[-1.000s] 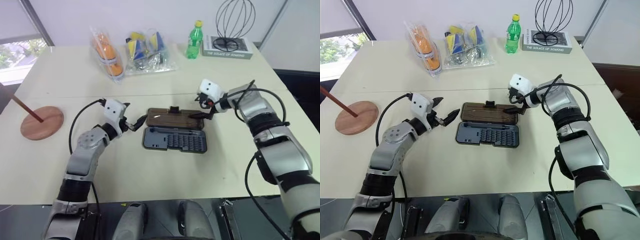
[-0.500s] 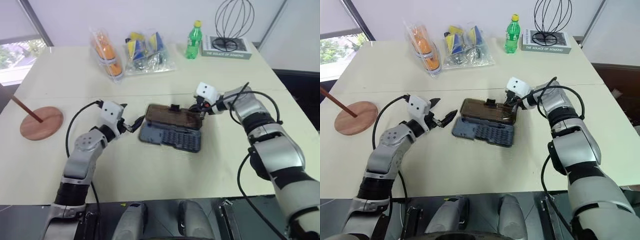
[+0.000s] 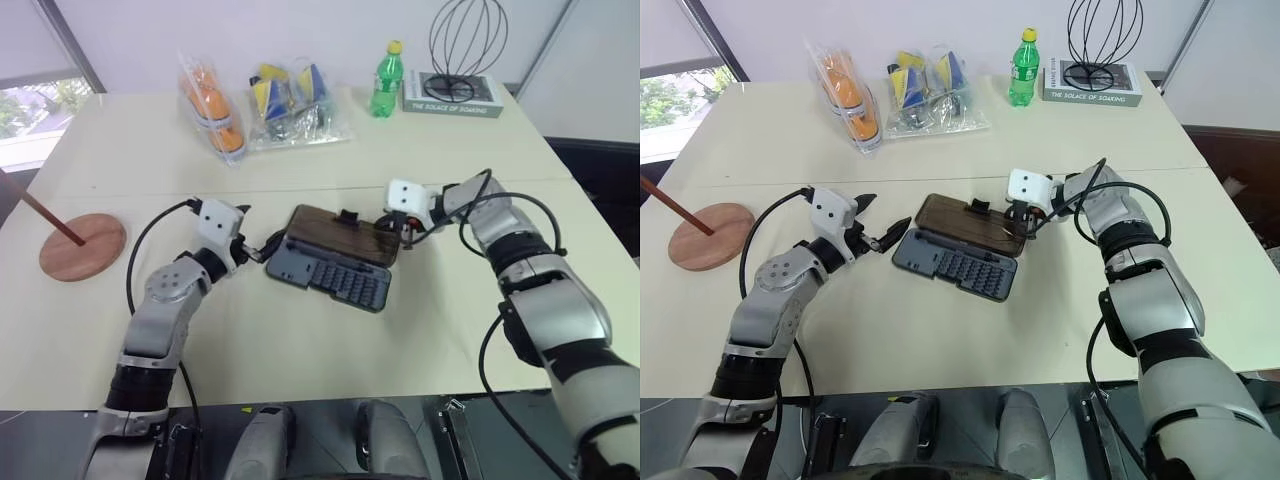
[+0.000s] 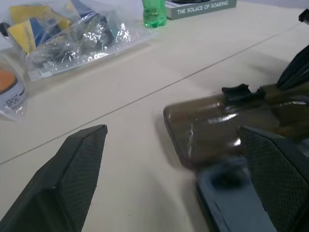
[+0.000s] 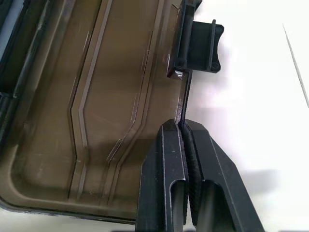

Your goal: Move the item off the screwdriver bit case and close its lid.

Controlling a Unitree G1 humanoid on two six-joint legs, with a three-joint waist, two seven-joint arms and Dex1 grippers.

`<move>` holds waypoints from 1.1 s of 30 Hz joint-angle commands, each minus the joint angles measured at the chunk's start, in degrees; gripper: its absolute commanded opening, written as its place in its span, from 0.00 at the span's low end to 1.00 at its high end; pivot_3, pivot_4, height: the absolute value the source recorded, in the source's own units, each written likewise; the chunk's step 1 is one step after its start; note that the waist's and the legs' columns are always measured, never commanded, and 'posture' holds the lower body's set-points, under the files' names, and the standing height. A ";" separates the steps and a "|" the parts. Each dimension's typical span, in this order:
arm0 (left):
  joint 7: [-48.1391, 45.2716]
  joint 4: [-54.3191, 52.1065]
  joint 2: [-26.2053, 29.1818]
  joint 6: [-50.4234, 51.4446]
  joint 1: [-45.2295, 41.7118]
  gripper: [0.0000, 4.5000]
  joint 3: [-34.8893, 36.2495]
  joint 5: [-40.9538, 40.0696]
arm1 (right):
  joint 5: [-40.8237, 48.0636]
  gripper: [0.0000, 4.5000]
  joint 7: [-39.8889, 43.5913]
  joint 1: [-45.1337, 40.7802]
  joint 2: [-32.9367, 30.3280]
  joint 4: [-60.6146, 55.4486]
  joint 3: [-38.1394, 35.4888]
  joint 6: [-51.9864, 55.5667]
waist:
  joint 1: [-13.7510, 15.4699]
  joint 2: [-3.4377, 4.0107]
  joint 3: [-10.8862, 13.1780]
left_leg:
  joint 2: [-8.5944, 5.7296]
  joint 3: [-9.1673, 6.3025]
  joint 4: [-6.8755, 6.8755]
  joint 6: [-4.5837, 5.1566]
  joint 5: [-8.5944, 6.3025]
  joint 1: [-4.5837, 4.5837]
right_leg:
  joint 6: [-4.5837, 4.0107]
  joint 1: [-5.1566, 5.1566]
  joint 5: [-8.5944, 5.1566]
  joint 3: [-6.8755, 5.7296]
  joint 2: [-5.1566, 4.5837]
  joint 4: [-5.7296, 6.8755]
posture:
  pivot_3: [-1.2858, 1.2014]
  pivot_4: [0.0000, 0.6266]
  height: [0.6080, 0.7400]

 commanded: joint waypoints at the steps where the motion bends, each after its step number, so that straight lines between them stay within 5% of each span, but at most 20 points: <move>1: 0.02 -2.16 0.59 -1.11 -0.59 1.00 0.97 0.27 | -0.30 0.01 1.41 -0.04 0.13 -3.93 0.59 -5.06 | 0.08 0.00 0.00 | 0.00 0.00 0.00 0.00 0.00 0.00 | 0.00 0.00 0.00 0.00 0.00 0.00 | 0.52 0.24 1.00; 27: 0.27 -2.14 0.74 -1.25 -0.55 1.00 0.94 0.39 | -4.83 0.01 -2.16 0.12 0.93 -2.73 2.44 -6.95 | 0.13 0.00 0.00 | 0.00 -0.01 0.00 -0.01 0.01 0.00 | 0.00 0.00 0.00 0.01 0.00 0.00 | 0.52 0.24 1.00; 30: 0.20 -2.02 0.75 -1.32 -0.65 1.00 0.87 0.42 | -4.79 0.21 -2.72 0.10 1.05 -2.67 2.11 -6.55 | 0.15 0.00 0.00 | 0.00 -0.01 0.01 -0.01 0.01 0.00 | 0.00 0.00 0.00 0.01 0.00 0.00 | 0.52 0.24 1.00; 33: 0.05 -1.75 0.73 -1.38 -0.88 1.00 0.78 0.45 | -4.50 0.54 -3.08 -0.03 1.20 -2.86 1.79 -6.07 | 0.09 -0.01 -0.01 | 0.00 0.00 0.01 -0.01 0.01 0.01 | 0.00 0.01 0.00 0.02 0.00 0.01 | 0.52 0.24 1.00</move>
